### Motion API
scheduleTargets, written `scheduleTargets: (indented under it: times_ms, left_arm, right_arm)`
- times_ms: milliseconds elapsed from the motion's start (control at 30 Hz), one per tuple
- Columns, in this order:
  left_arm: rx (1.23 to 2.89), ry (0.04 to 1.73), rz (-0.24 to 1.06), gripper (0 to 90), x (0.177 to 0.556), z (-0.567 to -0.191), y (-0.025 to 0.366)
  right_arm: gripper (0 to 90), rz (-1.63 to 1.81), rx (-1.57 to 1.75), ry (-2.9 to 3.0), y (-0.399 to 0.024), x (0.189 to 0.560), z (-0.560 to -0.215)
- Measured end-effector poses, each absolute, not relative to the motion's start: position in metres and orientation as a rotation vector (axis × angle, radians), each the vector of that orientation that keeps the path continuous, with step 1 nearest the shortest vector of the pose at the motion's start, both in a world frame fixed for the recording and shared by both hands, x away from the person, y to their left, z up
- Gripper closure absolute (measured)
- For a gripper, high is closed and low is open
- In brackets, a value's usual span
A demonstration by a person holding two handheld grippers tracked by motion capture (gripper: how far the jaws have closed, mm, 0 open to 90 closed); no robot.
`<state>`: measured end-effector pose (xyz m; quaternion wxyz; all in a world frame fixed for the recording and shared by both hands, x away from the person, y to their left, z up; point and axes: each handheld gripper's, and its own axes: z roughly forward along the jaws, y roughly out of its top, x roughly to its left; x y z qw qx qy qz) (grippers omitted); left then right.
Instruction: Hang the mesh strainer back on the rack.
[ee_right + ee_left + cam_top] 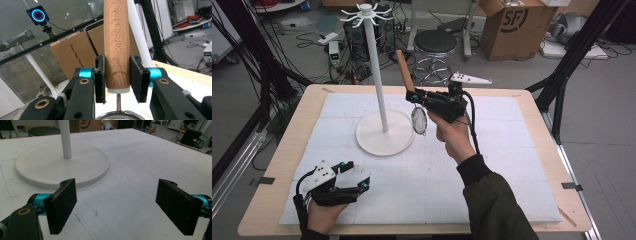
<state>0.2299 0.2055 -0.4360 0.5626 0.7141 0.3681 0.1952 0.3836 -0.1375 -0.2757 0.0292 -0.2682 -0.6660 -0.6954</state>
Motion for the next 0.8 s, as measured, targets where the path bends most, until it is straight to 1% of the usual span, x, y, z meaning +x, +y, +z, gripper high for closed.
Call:
scheduleTargets:
  times_ms: [200, 500, 800]
  left_arm:
    - [1.687, 0.861, 0.459, 17.8, 0.230, -0.437, 0.204]
    - [1.687, 0.864, 0.453, 17.7, 0.231, -0.438, 0.204]
    - [1.689, 0.871, 0.446, 17.7, 0.233, -0.439, 0.204]
  right_arm:
    - [69.2, -2.166, -0.832, -2.029, -0.134, 0.386, -0.271]
    - [69.2, -2.191, -0.869, -1.994, -0.140, 0.395, -0.271]
    - [69.2, -2.243, -0.836, -1.956, -0.135, 0.405, -0.248]
